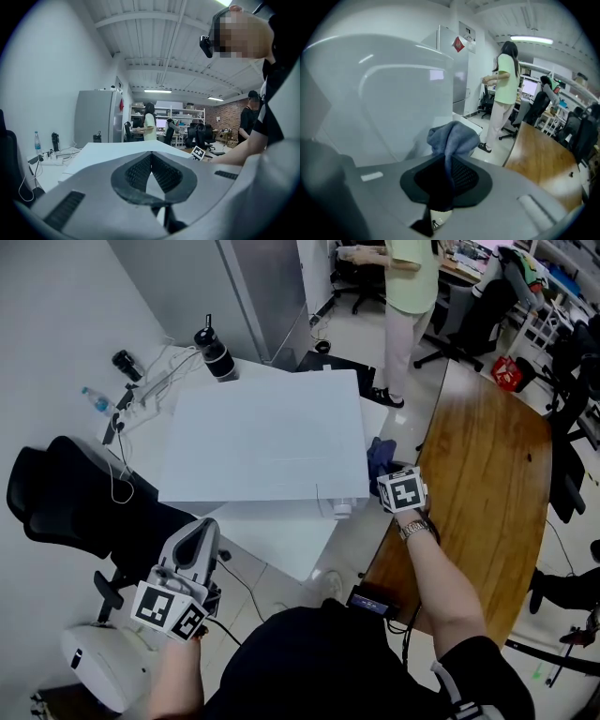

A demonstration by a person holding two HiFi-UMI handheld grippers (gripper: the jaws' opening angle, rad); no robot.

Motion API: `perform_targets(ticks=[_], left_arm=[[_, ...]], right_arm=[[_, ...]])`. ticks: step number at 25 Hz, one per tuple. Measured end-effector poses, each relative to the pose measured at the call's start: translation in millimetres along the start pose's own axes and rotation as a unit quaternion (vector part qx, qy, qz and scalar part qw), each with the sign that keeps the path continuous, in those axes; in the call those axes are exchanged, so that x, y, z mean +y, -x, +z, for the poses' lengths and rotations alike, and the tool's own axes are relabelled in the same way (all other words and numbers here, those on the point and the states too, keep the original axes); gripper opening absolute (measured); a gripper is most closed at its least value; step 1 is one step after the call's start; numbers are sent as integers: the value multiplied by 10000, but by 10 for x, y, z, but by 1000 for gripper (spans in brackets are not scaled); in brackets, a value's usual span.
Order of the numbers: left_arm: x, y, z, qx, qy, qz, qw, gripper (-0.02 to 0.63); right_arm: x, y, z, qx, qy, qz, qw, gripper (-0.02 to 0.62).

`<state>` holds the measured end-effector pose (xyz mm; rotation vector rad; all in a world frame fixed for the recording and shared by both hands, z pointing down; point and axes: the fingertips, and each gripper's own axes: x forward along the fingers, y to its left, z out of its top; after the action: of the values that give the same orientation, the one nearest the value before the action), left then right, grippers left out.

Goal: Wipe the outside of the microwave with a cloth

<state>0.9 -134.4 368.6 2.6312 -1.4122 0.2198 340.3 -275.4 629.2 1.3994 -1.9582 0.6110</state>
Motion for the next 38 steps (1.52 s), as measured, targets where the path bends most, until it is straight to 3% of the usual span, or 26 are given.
perform_targets(ticks=[12,23,30,38], left_arm=[[59,252,26,-338,70,-605,9976,5],[203,688,-139,-502,183,-967,9939,5],[387,1080,-262,-526,266,-950,9937,5],[755,1628,-375,-559,265,-637,9961,5]], right_arm=[[273,1008,-58,-463,-117,-575,9972,46],[1088,1940,-15,-1189,-71,-864,9891,46],[2058,2183,252,-1684,315,-477,9841,47],[3310,1914,507,-1868,973,328,9770,46]])
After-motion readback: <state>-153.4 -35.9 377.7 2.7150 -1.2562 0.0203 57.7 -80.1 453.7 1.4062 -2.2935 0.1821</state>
